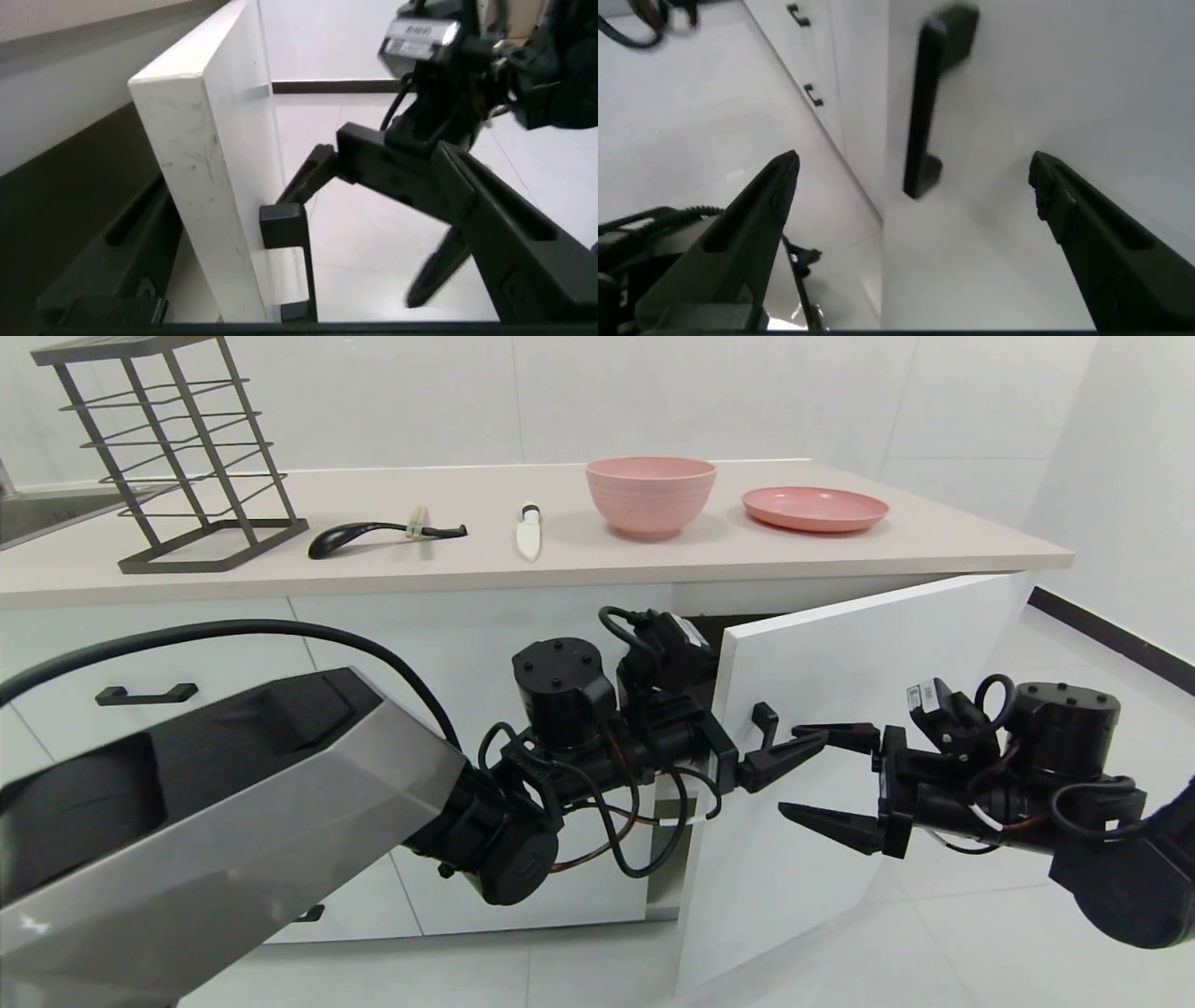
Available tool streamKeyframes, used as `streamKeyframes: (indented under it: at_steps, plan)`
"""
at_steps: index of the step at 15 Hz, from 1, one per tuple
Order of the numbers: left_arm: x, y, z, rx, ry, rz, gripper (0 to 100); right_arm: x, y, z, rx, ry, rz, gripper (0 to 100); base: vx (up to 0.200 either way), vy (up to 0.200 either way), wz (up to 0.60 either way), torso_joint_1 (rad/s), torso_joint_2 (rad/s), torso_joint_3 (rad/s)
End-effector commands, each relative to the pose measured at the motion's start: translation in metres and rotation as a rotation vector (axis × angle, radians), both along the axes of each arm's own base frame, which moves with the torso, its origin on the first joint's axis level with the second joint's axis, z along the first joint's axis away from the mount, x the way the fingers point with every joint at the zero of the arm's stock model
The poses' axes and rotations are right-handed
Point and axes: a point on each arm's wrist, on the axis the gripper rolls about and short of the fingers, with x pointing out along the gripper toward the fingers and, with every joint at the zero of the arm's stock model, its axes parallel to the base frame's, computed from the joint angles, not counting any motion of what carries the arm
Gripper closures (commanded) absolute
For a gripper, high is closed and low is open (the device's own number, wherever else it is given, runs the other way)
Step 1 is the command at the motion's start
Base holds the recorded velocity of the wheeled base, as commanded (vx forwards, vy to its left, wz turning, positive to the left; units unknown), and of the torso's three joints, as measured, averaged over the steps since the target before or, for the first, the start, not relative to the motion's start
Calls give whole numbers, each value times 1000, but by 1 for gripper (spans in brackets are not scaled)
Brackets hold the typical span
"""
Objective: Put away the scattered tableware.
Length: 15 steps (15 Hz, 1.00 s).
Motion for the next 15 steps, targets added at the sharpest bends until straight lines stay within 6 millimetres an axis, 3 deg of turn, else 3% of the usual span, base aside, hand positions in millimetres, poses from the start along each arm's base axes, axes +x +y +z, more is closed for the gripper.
streamKeyframes:
  at_steps: [1,5,11,12,13,15]
  plan:
    - [1,1,2,-3,-3,4,0,0,-12,-15,-8,42,-42,0,0,0,0,0,0,0]
    - [6,4,0,2,22,92,0,-28,-17,-4,-4,-7,-59,0,0,0,0,0,0,0]
    - [11,9,-3,16,38,184,0,-110,-27,77,21,-330,-195,0,0,0,0,0,0,0]
    - [11,9,-3,16,38,184,0,-110,-27,77,21,-330,-195,0,0,0,0,0,0,0]
    - [8,7,-5,19,37,176,0,-141,-36,107,52,-493,-244,0,0,0,0,0,0,0]
    - [5,3,-6,24,26,169,0,-174,-42,120,60,-625,-283,0,0,0,0,0,0,0]
